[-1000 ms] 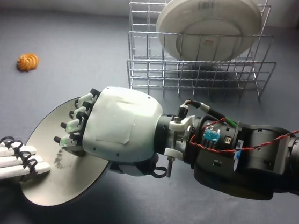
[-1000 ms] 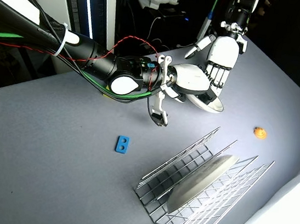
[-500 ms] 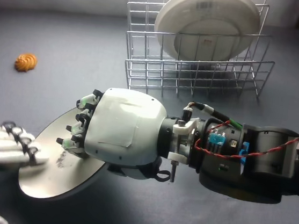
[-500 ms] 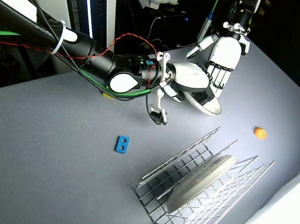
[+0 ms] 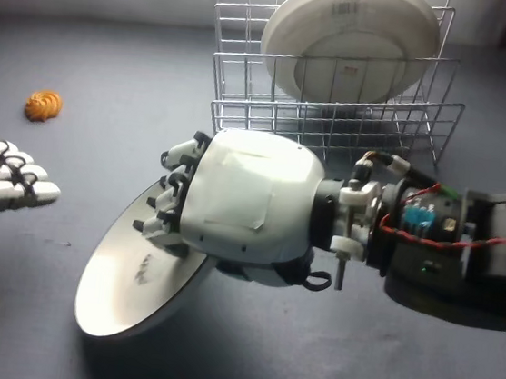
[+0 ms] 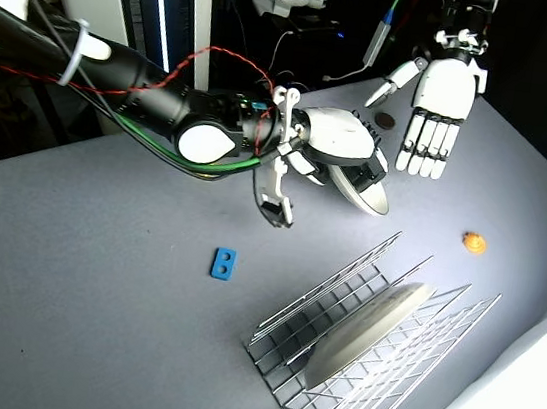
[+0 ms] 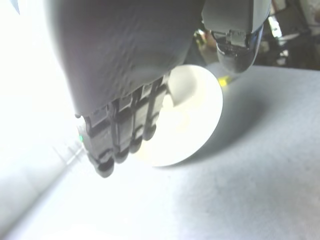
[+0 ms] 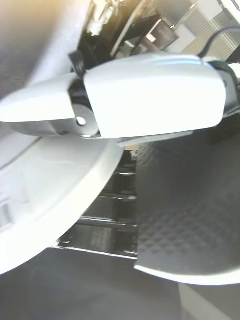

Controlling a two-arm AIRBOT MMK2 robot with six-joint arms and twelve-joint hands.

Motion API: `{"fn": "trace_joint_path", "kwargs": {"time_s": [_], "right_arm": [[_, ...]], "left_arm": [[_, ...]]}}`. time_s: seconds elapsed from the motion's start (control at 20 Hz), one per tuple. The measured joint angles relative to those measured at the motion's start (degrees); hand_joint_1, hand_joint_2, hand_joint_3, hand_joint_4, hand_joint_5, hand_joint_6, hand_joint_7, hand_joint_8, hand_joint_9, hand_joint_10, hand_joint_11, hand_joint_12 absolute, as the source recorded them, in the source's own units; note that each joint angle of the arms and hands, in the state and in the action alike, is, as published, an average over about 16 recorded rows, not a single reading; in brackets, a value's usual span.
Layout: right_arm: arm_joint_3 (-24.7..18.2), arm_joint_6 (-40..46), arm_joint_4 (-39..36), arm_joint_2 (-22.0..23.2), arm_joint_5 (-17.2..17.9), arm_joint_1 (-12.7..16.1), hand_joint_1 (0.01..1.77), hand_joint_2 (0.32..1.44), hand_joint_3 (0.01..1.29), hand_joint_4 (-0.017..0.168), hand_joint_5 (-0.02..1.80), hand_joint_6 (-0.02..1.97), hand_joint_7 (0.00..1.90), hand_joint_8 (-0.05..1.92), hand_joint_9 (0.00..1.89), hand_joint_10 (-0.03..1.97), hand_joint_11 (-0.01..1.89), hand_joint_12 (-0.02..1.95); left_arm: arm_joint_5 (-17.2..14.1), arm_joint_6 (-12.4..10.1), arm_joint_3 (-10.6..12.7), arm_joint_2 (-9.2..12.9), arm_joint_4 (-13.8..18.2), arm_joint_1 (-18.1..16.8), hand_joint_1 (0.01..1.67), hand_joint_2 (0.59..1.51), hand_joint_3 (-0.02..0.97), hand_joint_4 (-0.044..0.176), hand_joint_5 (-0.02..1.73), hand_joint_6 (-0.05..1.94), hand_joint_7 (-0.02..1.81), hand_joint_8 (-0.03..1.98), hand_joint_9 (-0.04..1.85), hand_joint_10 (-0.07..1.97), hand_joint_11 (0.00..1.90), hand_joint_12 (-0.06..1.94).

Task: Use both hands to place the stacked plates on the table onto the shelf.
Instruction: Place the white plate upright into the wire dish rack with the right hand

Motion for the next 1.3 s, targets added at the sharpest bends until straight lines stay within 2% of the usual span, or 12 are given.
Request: {"fn": "trace_joint_path", "kwargs": {"time_s": [0.45, 0.7, 1.0, 1.3], "right_arm": [[-9.6, 4.0, -1.4, 11.1, -3.3, 4.3, 1.32, 1.02, 0.01, 0.002, 0.86, 1.03, 0.93, 1.04, 0.9, 1.27, 0.69, 1.48], [-14.0, 11.6, -5.5, 17.4, -4.7, 7.0, 1.33, 1.02, 0.01, 0.004, 0.88, 1.06, 0.94, 1.04, 0.91, 1.26, 0.7, 1.47], [-15.8, 32.0, -16.4, 23.4, -4.9, 11.4, 1.33, 1.02, 0.01, 0.004, 0.87, 1.07, 0.93, 1.04, 0.91, 1.26, 0.7, 1.49], [-13.8, 58.8, -29.7, 26.4, -4.0, 16.2, 1.33, 1.02, 0.01, 0.002, 0.86, 1.08, 0.92, 1.05, 0.89, 1.28, 0.68, 1.51]], "left_arm": [[-1.2, -1.5, 3.7, -1.0, 1.4, -2.5, 0.01, 1.075, 0.013, 0.003, 0.02, 0.0, 0.02, 0.0, 0.02, -0.05, 0.02, 0.01], [-1.3, -2.9, 5.4, -1.8, 4.3, -5.1, 0.01, 1.073, 0.013, 0.004, 0.02, 0.0, 0.02, 0.0, 0.02, -0.05, 0.02, 0.01], [-1.4, -4.8, 7.6, -2.7, 9.1, -8.8, 0.01, 1.069, 0.013, 0.005, 0.02, 0.0, 0.02, 0.0, 0.02, -0.05, 0.02, 0.01], [-2.3, -6.0, 9.8, -3.6, 17.2, -13.3, 0.01, 1.067, 0.013, 0.005, 0.02, 0.01, 0.02, 0.0, 0.02, -0.05, 0.02, 0.01]]}}
